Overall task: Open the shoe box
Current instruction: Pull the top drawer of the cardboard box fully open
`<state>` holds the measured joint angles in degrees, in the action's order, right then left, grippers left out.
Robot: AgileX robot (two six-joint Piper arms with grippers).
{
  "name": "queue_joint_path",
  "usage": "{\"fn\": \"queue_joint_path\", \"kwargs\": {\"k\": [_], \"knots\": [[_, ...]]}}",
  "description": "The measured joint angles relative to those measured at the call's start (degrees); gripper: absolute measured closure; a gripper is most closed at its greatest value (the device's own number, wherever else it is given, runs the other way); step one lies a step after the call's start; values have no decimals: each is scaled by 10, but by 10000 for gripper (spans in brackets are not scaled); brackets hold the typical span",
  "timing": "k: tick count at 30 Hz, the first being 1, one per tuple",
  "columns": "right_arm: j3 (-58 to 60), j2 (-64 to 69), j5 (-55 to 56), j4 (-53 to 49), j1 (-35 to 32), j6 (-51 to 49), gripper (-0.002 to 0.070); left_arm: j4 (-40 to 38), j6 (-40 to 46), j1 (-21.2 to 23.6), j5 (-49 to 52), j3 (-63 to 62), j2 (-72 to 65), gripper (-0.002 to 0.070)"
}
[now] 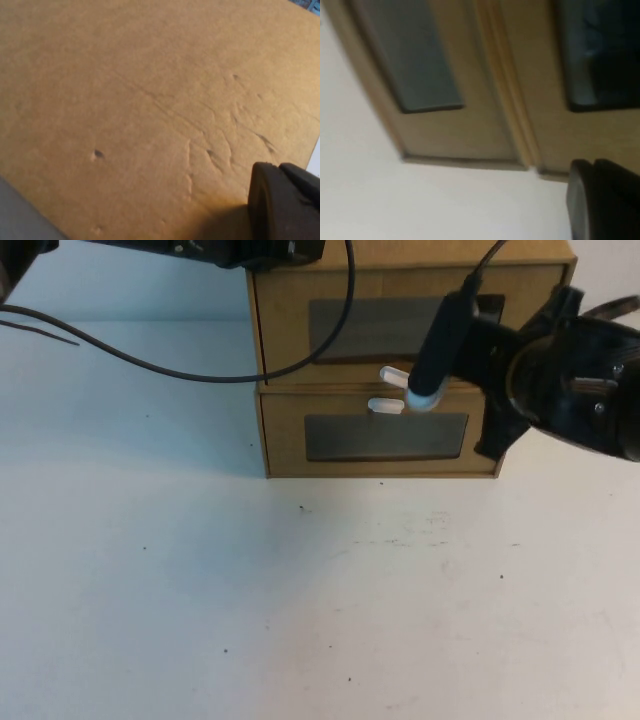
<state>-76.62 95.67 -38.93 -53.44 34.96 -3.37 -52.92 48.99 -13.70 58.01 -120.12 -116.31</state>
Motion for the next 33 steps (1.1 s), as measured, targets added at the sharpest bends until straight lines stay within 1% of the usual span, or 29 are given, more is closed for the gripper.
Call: {"fn": "queue_joint_path", "kwargs": {"k": [2, 4, 6, 10, 12, 14, 18, 21, 23, 25, 27, 30, 33], "knots": [[-5, -1, -14, -80, 5, -98, 689, 0, 0, 0, -1, 0, 0, 680], [-3, -5, -20, -147, 17, -172, 689, -2, 0, 0, -1, 0, -1, 680], [6, -8, -24, -219, 44, -210, 689, -3, 0, 0, -1, 0, -2, 680], [62, -11, -9, -355, 117, -244, 689, -8, 0, 0, 1, -1, -3, 680], [97, -10, 19, -387, 152, -263, 689, -9, 0, 0, 2, -1, -3, 680], [121, -8, 31, -400, 171, -298, 689, -10, 0, 0, 2, -1, -3, 680], [132, 11, 0, -407, 174, -364, 689, -11, 0, 0, 4, -1, -3, 680], [129, 26, -15, -408, 166, -380, 677, -11, 0, 0, 4, -1, -3, 680], [122, 33, -13, -408, 159, -384, 643, -11, 0, 0, 4, -1, -3, 680], [110, 42, -9, -408, 154, -388, 585, -11, 0, 0, 5, -1, -3, 680], [95, 51, -9, -409, 146, -402, 505, -11, 0, 0, 5, -1, -3, 680], [70, 66, -9, -409, 133, -413, 416, -11, 0, 0, 5, -1, -3, 680], [46, 84, -9, -410, 123, -415, 386, -11, 0, 0, 5, -1, -3, 680]]}}
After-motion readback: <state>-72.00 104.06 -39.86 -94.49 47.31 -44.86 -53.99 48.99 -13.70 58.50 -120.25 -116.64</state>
